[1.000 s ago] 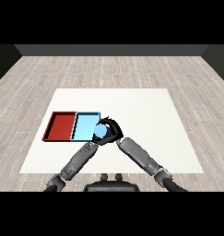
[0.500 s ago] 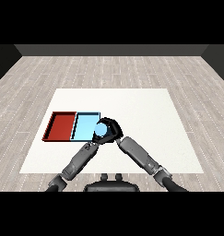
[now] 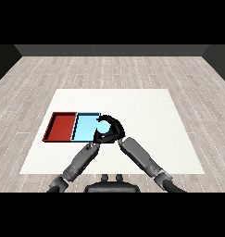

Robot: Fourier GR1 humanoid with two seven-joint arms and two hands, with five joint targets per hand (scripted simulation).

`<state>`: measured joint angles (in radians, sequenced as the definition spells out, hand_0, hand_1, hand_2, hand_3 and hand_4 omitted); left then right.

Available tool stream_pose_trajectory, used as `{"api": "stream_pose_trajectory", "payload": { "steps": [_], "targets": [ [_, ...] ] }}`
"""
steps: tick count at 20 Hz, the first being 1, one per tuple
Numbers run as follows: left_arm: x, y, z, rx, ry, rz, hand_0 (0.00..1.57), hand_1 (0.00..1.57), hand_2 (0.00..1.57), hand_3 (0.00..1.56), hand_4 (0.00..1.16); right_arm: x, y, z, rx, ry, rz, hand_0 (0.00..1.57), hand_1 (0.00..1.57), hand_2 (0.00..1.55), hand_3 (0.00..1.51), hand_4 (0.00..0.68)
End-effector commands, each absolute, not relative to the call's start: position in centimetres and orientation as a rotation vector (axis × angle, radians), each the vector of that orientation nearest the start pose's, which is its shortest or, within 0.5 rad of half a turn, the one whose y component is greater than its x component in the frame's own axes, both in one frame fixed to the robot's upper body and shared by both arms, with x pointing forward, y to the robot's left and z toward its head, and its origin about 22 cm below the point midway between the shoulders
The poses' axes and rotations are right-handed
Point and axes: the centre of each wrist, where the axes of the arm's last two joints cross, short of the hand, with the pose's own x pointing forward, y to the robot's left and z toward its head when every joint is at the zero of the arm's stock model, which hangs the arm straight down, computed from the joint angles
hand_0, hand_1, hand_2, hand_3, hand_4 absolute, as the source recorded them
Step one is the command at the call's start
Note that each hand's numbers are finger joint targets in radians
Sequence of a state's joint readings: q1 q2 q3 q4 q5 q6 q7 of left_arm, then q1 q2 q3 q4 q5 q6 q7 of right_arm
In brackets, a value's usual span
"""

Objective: Pick the blue can and put it in the blue box

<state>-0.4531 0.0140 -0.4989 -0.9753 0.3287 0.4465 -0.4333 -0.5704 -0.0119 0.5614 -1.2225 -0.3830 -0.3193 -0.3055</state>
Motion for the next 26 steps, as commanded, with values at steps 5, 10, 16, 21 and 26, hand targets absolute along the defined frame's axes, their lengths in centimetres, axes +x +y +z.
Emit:
{"api": "stream_pose_trajectory", "payload": {
  "steps": [5, 10, 16, 21, 26],
  "targets": [
    [32.5, 8.2, -2.8, -0.09, -1.733, -0.109, 1.57, 1.57, 1.54, 1.48, 1.13, 30.1, -5.3, 4.2, 0.461, -1.869, 0.225, 0.0, 0.0, 0.0, 0.0, 0.0],
    [29.9, 9.0, -4.1, -0.052, -1.738, -0.151, 1.57, 1.57, 1.57, 1.5, 1.14, 30.9, -5.9, 4.4, 0.46, -1.86, 0.177, 0.0, 0.0, 0.0, 0.0, 0.0],
    [30.3, 10.6, -3.9, -0.018, -1.75, -0.158, 1.57, 1.57, 1.57, 1.51, 1.13, 29.1, -8.5, 5.5, 0.494, -1.854, 0.158, 0.0, 0.0, 0.0, 0.0, 0.0],
    [30.3, 11.4, -5.2, 0.008, -1.76, -0.131, 1.57, 1.57, 1.57, 1.5, 1.13, 28.3, -11.8, 6.5, 0.476, -1.896, 0.099, 0.0, 0.0, 0.0, 0.0, 0.0],
    [32.0, 10.7, -5.1, 0.057, -1.753, -0.169, 1.57, 1.57, 1.57, 1.49, 1.13, 26.9, -15.7, 6.2, 0.406, -1.94, 0.04, 0.0, 0.0, 0.0, 0.0, 0.0]
  ]
}}
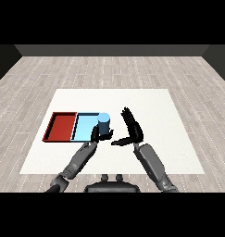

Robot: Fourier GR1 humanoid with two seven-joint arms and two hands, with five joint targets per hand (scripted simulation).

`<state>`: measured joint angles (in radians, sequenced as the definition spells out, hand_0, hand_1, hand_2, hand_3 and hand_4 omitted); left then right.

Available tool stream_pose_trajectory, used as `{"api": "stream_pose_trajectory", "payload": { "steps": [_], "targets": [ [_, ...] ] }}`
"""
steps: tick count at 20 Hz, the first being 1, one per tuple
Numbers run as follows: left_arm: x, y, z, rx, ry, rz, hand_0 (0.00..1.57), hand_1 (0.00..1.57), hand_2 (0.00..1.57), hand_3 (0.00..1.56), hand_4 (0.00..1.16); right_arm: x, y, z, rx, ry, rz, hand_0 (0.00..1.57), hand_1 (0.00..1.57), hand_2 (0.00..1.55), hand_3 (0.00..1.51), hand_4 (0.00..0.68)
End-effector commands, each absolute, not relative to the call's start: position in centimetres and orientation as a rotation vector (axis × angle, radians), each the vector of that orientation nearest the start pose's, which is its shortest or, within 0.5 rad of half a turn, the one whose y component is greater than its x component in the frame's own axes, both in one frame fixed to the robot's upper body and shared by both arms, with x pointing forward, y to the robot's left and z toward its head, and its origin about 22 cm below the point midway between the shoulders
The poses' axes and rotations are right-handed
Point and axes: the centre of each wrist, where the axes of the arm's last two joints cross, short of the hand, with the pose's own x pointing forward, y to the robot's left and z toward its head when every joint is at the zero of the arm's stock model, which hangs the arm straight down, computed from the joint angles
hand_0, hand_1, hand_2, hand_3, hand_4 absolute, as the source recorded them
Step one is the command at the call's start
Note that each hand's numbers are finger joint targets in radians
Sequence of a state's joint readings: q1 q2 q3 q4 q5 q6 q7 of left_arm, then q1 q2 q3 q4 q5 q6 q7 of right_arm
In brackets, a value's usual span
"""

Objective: Pick the blue can and put it in the blue box

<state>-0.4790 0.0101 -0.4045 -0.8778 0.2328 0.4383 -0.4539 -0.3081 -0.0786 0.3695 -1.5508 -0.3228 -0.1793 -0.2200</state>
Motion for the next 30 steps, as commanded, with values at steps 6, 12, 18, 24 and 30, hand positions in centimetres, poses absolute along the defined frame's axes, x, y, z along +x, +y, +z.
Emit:
{"api": "stream_pose_trajectory", "payload": {
  "steps": [6, 12, 18, 24, 30],
  "targets": [
    [32.7, 15.0, -4.6, 0.137, -1.727, -0.164, 1.57, 1.57, 1.57, 1.49, 1.14, 23.5, -20.5, 7.8, 0.37, -2.034, -0.07, 0.0, 0.0, 0.0, 0.0, 0.0],
    [34.1, 21.5, -3.7, 0.306, -1.604, -0.142, 1.57, 1.57, 1.57, 1.49, 1.13, 25.2, -24.7, 7.1, 0.274, -2.006, -0.128, 0.0, 0.0, 0.0, 0.0, 0.0],
    [36.8, 24.6, -3.3, 0.404, -1.426, -0.08, 1.57, 1.57, 1.57, 1.5, 1.09, 23.8, -23.7, 6.6, 0.228, -1.995, -0.137, 0.0, 0.0, 0.0, 0.0, 0.0],
    [35.9, 27.0, -6.5, 0.533, -1.251, -0.107, 1.57, 1.57, 1.57, 1.49, 1.05, 26.5, -23.1, 6.4, 0.184, -1.979, -0.178, 0.0, 0.0, 0.0, 0.0, 0.0],
    [37.9, 25.8, -5.4, 0.602, -1.092, -0.185, 1.57, 1.57, 1.5, 1.38, 0.99, 27.2, -24.4, 3.6, 0.207, -1.946, -0.206, 0.0, 0.0, 0.0, 0.0, 0.0]
  ]
}}
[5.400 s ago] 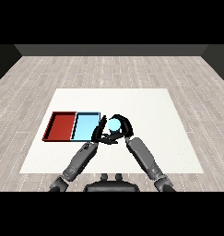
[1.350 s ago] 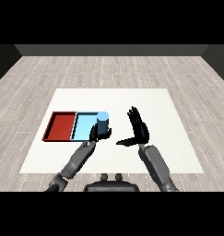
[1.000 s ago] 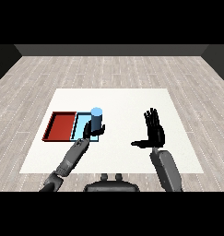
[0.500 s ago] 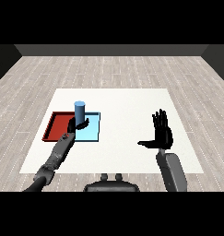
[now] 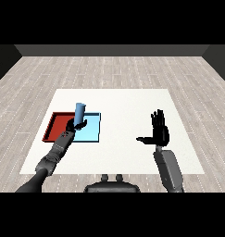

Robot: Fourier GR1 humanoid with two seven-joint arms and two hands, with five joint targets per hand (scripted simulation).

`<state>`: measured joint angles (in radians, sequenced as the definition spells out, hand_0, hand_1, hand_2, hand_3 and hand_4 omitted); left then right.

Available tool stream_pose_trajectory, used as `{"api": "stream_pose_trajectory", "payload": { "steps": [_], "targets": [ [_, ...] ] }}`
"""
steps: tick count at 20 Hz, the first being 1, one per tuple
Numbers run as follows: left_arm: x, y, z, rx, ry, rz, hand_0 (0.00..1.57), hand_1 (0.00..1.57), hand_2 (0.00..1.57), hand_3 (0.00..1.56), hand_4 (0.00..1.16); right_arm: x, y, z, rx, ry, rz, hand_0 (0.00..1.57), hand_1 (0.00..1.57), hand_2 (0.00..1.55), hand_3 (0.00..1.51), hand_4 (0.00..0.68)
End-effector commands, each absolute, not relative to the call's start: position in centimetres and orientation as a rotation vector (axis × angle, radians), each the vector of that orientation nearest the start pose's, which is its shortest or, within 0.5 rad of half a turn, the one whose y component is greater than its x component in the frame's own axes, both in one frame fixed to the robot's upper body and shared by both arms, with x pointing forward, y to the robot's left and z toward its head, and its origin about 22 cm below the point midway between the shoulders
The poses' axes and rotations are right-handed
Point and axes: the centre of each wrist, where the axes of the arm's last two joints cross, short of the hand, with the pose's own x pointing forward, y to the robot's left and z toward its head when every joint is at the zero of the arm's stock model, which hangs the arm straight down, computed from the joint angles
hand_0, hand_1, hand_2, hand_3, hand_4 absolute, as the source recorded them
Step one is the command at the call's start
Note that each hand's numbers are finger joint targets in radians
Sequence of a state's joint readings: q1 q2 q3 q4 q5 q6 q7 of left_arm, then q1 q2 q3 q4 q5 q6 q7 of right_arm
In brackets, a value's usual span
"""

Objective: Pick the blue can and put it in the blue box

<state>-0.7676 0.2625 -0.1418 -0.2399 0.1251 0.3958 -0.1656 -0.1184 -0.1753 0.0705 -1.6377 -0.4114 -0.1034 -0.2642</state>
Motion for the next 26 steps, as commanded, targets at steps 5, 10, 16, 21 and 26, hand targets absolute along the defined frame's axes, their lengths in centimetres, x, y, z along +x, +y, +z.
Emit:
{"api": "stream_pose_trajectory", "payload": {
  "steps": [5, 10, 16, 21, 26],
  "targets": [
    [36.0, 24.9, -8.1, 0.576, -0.991, -0.262, 1.44, 1.44, 1.35, 0.99, 0.86, 27.5, -24.2, 3.2, 0.213, -1.923, -0.21, 0.0, 0.0, 0.0, 0.0, 0.0],
    [34.2, 24.2, -10.1, 0.505, -0.861, -0.226, 1.57, 1.57, 1.43, 0.0, 0.78, 27.3, -23.3, 3.4, 0.217, -1.952, -0.223, 0.0, 0.0, 0.0, 0.0, 0.0],
    [34.9, 25.6, -9.1, 0.544, -0.843, -0.3, 0.0, 0.0, 0.0, 0.0, 0.59, 26.8, -25.3, 2.6, 0.222, -1.961, -0.215, 0.0, 0.0, 0.0, 0.0, 0.0],
    [34.2, 25.0, -9.9, 0.7, -0.925, -0.239, 0.0, 0.0, 0.0, 0.0, 0.0, 26.5, -24.8, 2.3, 0.25, -1.946, -0.253, 0.0, 0.0, 0.0, 0.0, 0.0],
    [37.1, 24.5, -6.4, 0.787, -1.28, 0.021, 0.0, 0.0, 0.0, 0.0, 0.0, 27.1, -24.6, 3.4, 0.293, -1.963, -0.245, 0.0, 0.0, 0.0, 0.0, 0.0]
  ]
}}
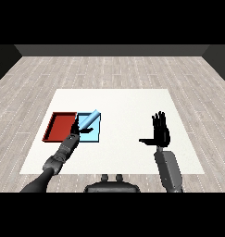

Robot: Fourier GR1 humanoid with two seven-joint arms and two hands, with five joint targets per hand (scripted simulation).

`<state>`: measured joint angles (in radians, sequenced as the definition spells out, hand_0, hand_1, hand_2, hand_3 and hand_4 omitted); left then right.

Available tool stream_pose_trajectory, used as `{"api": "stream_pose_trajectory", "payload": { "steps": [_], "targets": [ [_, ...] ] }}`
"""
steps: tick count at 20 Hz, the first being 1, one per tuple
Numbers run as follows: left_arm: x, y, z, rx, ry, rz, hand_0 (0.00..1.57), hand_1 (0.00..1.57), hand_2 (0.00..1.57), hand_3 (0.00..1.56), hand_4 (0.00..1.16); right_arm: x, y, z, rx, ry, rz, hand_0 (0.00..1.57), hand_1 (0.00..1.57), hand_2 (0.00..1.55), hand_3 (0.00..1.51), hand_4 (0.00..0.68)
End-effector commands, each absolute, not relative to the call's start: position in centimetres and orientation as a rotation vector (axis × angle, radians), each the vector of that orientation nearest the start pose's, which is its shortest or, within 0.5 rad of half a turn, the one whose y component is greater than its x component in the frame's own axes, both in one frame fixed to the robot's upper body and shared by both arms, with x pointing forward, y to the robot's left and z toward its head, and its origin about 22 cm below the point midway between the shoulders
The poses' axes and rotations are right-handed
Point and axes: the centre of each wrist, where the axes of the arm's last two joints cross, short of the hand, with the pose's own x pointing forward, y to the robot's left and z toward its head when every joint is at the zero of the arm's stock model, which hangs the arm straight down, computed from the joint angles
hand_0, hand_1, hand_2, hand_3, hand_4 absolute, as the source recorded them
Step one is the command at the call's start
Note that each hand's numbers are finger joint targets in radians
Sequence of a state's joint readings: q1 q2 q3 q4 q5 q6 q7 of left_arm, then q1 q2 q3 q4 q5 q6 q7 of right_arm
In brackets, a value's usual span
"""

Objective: Pick the blue can and put it in the blue box

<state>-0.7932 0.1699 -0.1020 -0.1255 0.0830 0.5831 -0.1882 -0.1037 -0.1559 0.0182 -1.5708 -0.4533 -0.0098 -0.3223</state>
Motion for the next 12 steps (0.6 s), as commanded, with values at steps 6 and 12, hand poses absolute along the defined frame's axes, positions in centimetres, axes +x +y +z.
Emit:
{"api": "stream_pose_trajectory", "payload": {
  "steps": [6, 12],
  "targets": [
    [36.5, 25.5, -5.2, 0.529, -1.739, -0.009, 0.0, 0.0, 0.0, 0.0, 0.0, 27.3, -24.6, 4.3, 0.308, -1.937, -0.252, 0.0, 0.0, 0.0, 0.0, 0.0],
    [34.2, 21.4, -4.9, 0.269, -2.0, 0.019, 0.0, 0.0, 0.0, 0.0, 0.0, 25.6, -25.6, 3.7, 0.232, -1.923, -0.157, 0.0, 0.0, 0.0, 0.0, 0.0]
  ]
}}
